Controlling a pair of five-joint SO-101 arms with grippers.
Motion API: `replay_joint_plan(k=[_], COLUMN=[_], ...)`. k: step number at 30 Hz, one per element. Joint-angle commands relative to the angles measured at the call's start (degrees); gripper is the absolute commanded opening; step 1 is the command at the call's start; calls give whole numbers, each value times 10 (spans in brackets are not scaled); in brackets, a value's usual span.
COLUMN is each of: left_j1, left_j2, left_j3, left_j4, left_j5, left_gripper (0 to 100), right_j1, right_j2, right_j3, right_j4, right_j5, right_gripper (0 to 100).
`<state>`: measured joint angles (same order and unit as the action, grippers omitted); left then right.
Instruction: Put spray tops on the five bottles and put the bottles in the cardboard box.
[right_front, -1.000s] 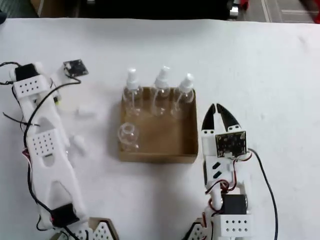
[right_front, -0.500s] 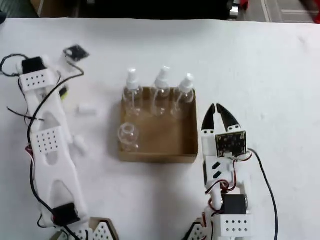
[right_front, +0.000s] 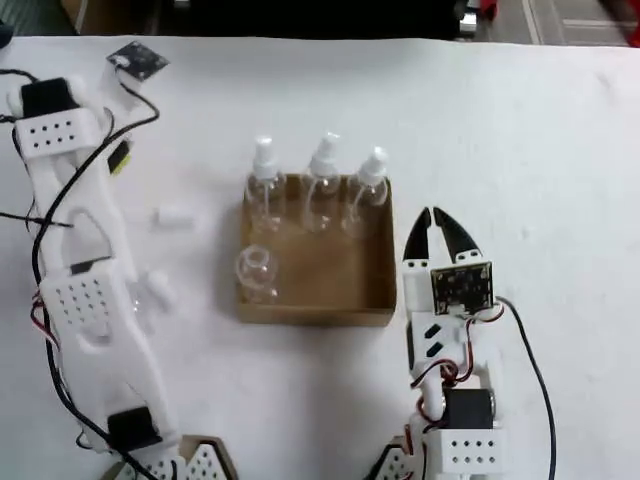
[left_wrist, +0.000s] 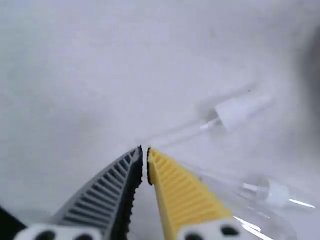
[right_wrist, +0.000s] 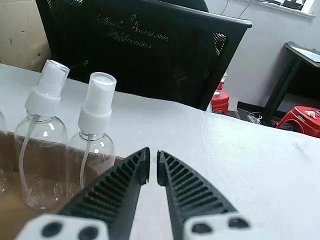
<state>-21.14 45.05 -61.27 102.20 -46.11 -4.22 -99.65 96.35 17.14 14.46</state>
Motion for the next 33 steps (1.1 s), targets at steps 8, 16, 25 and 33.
replay_joint_plan(k=[8,16,25,33], left_j1=[60,67,127,132], left_j2=[-262,-423,-705,-917], left_j3=[222,383,716,938], left_j4=[-3,-46,-228,-487], left_j5=[-17,-16,-19,-1], left_gripper=[22,22,22,24], right_j1=[-2,-2,-2,-2], right_j2=[0,0,0,0], right_j3=[7,7,7,7], right_j4=[0,0,0,0], right_j5=[6,6,6,6], right_gripper=[18,18,18,18])
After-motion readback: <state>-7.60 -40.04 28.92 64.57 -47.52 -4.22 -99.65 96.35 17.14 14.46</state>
